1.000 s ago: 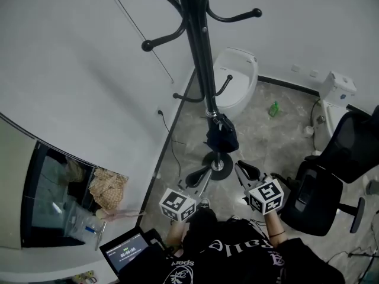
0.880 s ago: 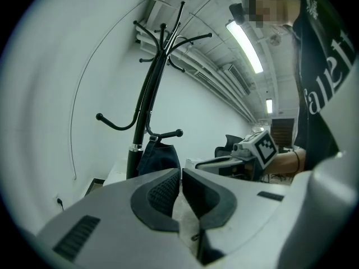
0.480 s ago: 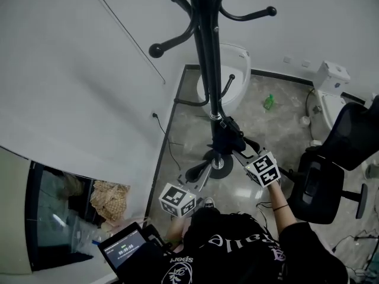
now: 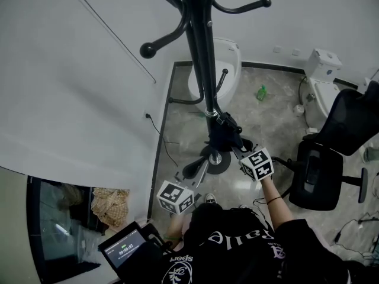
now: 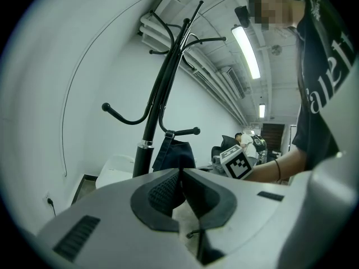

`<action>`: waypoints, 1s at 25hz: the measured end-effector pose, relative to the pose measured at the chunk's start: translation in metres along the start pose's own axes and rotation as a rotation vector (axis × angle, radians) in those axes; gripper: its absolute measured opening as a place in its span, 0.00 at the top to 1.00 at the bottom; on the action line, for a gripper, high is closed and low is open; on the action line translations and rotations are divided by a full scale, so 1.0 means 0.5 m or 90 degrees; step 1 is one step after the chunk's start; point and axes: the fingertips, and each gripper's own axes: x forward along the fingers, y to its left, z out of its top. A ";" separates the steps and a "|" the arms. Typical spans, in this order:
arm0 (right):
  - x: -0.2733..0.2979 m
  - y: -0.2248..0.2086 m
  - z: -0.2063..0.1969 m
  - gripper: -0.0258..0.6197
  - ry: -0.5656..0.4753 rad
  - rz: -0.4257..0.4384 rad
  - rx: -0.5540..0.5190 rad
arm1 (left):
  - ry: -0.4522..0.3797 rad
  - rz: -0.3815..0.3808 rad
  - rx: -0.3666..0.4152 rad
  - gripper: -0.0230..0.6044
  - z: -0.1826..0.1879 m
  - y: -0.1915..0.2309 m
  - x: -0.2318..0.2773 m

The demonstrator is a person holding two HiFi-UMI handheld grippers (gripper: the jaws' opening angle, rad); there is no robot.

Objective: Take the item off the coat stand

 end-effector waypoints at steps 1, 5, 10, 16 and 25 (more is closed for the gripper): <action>-0.005 0.004 0.006 0.84 -0.006 -0.001 -0.002 | 0.001 -0.002 0.000 0.95 -0.001 0.001 0.000; -0.051 0.017 0.053 0.88 -0.070 -0.012 0.048 | 0.005 -0.008 -0.001 0.95 -0.005 -0.002 -0.006; -0.099 0.032 0.093 0.88 -0.112 -0.032 0.062 | 0.007 -0.010 -0.003 0.95 -0.009 0.010 -0.018; -0.148 0.056 0.099 0.89 -0.135 -0.048 0.083 | 0.010 -0.016 -0.002 0.95 -0.015 0.013 -0.033; -0.241 0.073 0.086 0.89 -0.166 -0.089 0.124 | 0.028 -0.053 -0.009 0.95 -0.039 -0.023 -0.021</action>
